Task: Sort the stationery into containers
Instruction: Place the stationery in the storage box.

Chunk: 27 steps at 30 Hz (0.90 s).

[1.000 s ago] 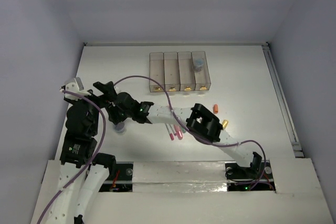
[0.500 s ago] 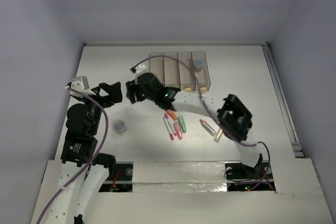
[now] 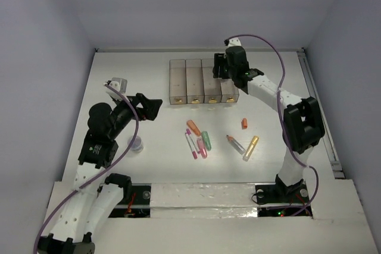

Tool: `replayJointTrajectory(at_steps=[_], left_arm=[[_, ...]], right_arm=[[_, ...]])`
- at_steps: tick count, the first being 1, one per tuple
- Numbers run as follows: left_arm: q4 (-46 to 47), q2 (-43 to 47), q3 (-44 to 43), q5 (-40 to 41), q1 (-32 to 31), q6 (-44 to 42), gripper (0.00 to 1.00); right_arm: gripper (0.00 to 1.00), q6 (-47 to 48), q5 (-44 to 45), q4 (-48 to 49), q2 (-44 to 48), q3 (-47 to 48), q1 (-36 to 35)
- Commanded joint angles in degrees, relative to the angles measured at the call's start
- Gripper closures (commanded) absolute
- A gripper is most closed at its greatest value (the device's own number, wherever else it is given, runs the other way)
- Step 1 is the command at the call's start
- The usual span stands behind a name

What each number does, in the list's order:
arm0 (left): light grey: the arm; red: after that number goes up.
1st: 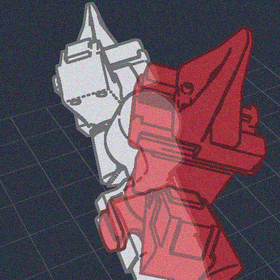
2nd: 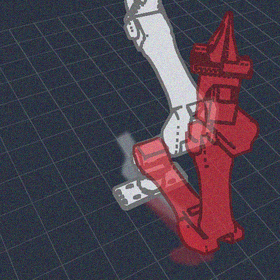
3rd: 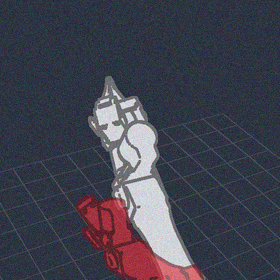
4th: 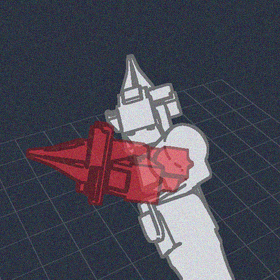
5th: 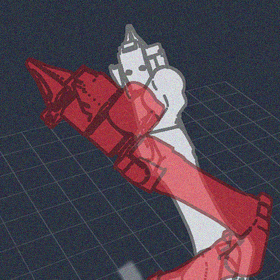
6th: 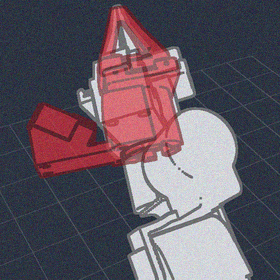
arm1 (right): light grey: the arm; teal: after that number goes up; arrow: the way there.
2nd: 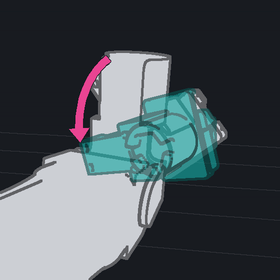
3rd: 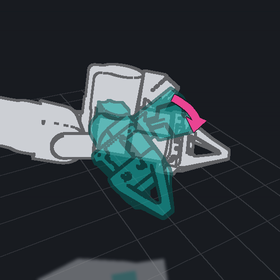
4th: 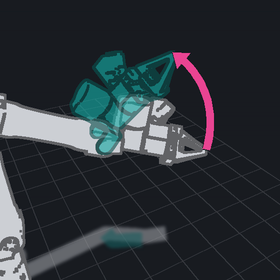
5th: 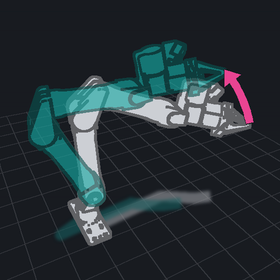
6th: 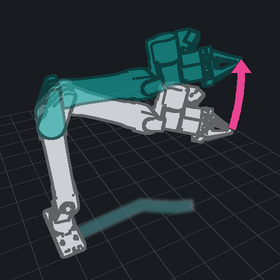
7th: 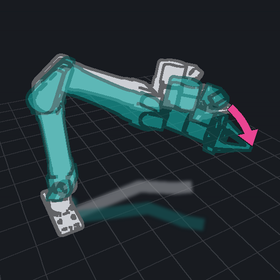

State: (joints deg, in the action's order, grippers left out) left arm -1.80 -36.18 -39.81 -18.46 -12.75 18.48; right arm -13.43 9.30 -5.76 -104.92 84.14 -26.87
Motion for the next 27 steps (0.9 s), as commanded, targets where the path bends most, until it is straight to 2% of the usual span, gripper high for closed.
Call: replayJointTrajectory(at_steps=[1, 21, 23, 27], left_arm=[[3.47, -0.46, 0.0, -3.69, -0.08, -0.46, 0.01], [2.51, -0.55, -0.09, -2.37, -0.08, -1.08, 0.01], [2.42, -0.55, -0.09, -2.46, -0.08, -0.99, 0.01], [2.51, -0.38, 0.0, -2.64, -0.08, -1.08, 0.01]], right_arm=[[0.52, 2.62, -0.51, -3.12, -1.51, 1.21, 1.9], [0.46, 1.39, -0.34, -2.42, -7.22, 0.94, 6.75], [0.42, 1.13, -0.25, -2.33, -7.93, 1.2, 6.75], [0.2, 0.43, 0.54, -2.33, -8.81, 1.56, 6.75]])
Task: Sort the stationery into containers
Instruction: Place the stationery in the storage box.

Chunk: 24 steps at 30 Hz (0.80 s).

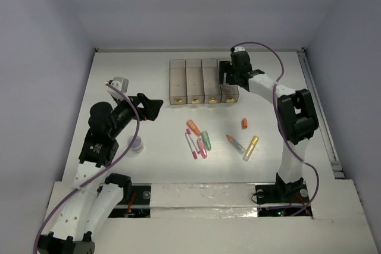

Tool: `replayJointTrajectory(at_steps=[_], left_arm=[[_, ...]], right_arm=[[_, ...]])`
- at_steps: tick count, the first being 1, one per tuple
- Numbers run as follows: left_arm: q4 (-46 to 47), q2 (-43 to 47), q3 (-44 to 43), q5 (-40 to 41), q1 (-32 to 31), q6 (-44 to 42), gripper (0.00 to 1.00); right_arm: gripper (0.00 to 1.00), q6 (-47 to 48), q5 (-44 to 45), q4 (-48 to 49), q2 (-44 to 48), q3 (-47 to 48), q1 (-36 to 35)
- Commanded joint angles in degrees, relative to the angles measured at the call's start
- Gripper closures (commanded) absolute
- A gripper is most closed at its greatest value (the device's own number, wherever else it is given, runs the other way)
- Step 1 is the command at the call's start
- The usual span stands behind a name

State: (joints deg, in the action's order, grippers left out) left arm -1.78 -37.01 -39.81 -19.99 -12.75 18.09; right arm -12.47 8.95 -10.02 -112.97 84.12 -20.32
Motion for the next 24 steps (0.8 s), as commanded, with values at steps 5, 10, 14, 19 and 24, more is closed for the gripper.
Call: replayJointTrajectory(at_steps=[5, 10, 14, 19, 24], left_arm=[[2.48, 0.28, -0.18, -1.28, -0.08, -0.69, 0.01], [2.4, 0.28, -0.09, -1.19, -0.08, -0.77, 0.01], [2.48, 0.28, -0.26, -1.02, -0.08, -0.69, 0.01], [1.96, 0.54, -0.97, 1.52, 0.45, -0.95, 0.02], [-3.56, 2.21, -2.89, 14.05, 1.67, -0.77, 0.02]], right_arm=[[0.05, -0.45, 0.89, 1.94, -0.5, 1.93, 0.19], [0.11, -0.36, -0.42, 5.61, 4.67, -0.96, 0.19], [1.0, -1.5, -6.74, 9.22, 11.7, -5.88, -1.3], [1.0, 1.39, -11.59, 12.39, 14.71, -8.35, -14.18], [0.81, 1.83, -15.62, 14.06, 11.2, -6.52, -24.93]])
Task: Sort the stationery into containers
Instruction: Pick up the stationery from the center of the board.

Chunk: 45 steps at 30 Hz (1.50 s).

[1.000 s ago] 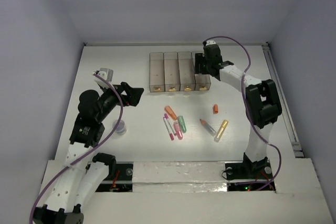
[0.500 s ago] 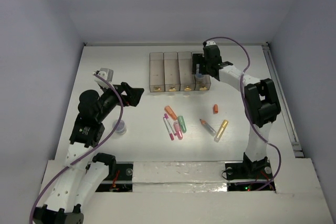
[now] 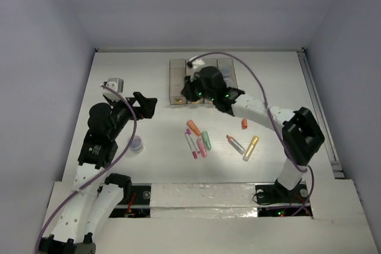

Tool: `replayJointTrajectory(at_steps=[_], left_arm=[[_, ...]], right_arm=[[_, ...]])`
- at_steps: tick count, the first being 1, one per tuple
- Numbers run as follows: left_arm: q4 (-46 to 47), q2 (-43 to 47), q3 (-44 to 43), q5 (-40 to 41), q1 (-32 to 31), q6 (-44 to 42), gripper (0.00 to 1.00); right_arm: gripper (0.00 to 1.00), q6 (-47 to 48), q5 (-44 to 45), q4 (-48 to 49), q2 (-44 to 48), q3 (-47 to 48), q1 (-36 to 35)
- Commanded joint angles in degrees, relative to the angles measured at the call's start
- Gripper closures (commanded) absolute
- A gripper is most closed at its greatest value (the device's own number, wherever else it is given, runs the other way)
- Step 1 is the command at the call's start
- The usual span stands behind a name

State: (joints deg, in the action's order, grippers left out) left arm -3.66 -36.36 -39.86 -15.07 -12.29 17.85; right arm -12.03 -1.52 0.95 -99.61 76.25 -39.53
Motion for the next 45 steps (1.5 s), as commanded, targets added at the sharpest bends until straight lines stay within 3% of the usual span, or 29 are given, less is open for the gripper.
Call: replayJointTrajectory(at_steps=[1, 4, 5, 8, 13, 23, 27, 30, 32, 33, 34, 40, 45], left_arm=[[-2.4, 1.73, -3.29, 11.36, 1.22, -0.53, 0.01], [-4.33, 3.48, -4.35, 19.27, 1.84, 0.43, 0.01], [-4.68, 4.01, -4.44, 20.77, 1.84, 0.7, 0.01], [-6.09, 5.59, -5.23, 27.62, 2.36, 1.84, 0.01], [-9.95, 6.47, -7.08, 40.01, 2.89, 6.49, 0.01], [-9.44, 6.3, -6.9, 40.12, 2.89, 7.64, 0.01], [-9.35, 6.83, -6.55, 39.06, 2.89, 7.38, 0.01], [-9.0, 6.39, -6.64, 38.54, 2.89, 7.12, 0.01], [-8.91, 6.3, -6.64, 37.31, 2.89, 7.11, 0.01], [-8.91, 6.39, -6.55, 36.96, 2.89, 7.03, 0.01], [-8.82, 6.39, -6.55, 36.61, 2.89, 6.94, 0.01], [-7.94, 5.51, -6.11, 34.06, 2.89, 6.41, 0.01], [-6.98, 4.98, -5.67, 31.95, 2.89, 5.62, 0.01]], right_arm=[[0.73, 1.75, -5.42, 3.27, -2.95, 1.36, -7.3], [0.29, 2.62, -6.56, 3.79, -6.2, 3.73, -13.1], [0.22, 2.98, -6.74, 4.14, -7.08, 4.34, -14.42], [0.09, 4.21, -7.97, 3.71, -11.12, 7.68, -18.73], [0.01, 5.7, -7.8, 3.8, -18.14, 12.95, -24.44], [0.01, 11.94, -0.68, -11.57, -32.21, 32.37, -29.99], [0.05, 13.79, 3.08, -11.94, -34.85, 34.14, -31.22], [0.18, 13.09, 5.12, -11.32, -34.86, 34.06, -31.22], [0.36, 12.74, 6.43, -10.62, -34.33, 33.53, -31.22], [0.36, 12.39, 7.14, -10.27, -34.33, 33.18, -31.22], [0.47, 12.12, 8.28, -9.4, -33.03, 32.31, -31.22], [0.51, 9.75, 14.25, -4.82, -26.35, 26.68, -31.22], [0.52, 8.52, 17.08, -2.8, -14.58, 17.37, -23.68]])
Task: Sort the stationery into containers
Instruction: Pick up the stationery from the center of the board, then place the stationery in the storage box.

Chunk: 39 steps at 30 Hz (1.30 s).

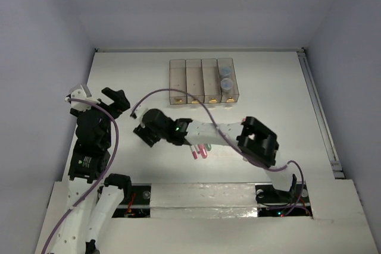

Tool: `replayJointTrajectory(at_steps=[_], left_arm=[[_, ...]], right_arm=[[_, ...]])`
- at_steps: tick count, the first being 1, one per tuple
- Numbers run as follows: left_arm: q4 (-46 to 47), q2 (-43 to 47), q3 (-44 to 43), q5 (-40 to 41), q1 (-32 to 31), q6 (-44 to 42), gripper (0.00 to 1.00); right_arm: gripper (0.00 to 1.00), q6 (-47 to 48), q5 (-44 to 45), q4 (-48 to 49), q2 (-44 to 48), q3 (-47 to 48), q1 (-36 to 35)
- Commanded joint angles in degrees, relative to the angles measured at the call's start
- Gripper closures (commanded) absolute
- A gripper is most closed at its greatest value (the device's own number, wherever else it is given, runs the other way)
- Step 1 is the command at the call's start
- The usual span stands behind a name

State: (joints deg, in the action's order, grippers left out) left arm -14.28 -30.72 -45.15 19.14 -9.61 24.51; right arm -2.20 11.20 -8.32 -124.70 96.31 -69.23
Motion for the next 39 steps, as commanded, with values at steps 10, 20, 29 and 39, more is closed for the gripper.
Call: replayJointTrajectory(at_steps=[10, 20, 29, 39], left_arm=[[5.49, -1.27, 0.58, -7.27, -1.37, -2.28, 0.01], [5.58, -1.1, 0.67, -7.45, -1.91, -2.45, 0.01], [5.23, -1.1, 0.58, -7.18, -1.91, -2.45, 0.01], [5.23, -1.1, 0.5, -7.18, -2.43, -2.36, 0.01]], right_arm=[[0.54, -4.49, -5.9, -7.81, 25.04, -11.34, 33.86], [0.56, -0.88, -17.43, -23.74, 19.77, -2.98, 48.4], [0.55, 1.49, -18.58, -32.46, 11.68, 4.58, 50.77], [0.55, 3.43, -20.34, -36.68, 9.83, 8.01, 50.77]])
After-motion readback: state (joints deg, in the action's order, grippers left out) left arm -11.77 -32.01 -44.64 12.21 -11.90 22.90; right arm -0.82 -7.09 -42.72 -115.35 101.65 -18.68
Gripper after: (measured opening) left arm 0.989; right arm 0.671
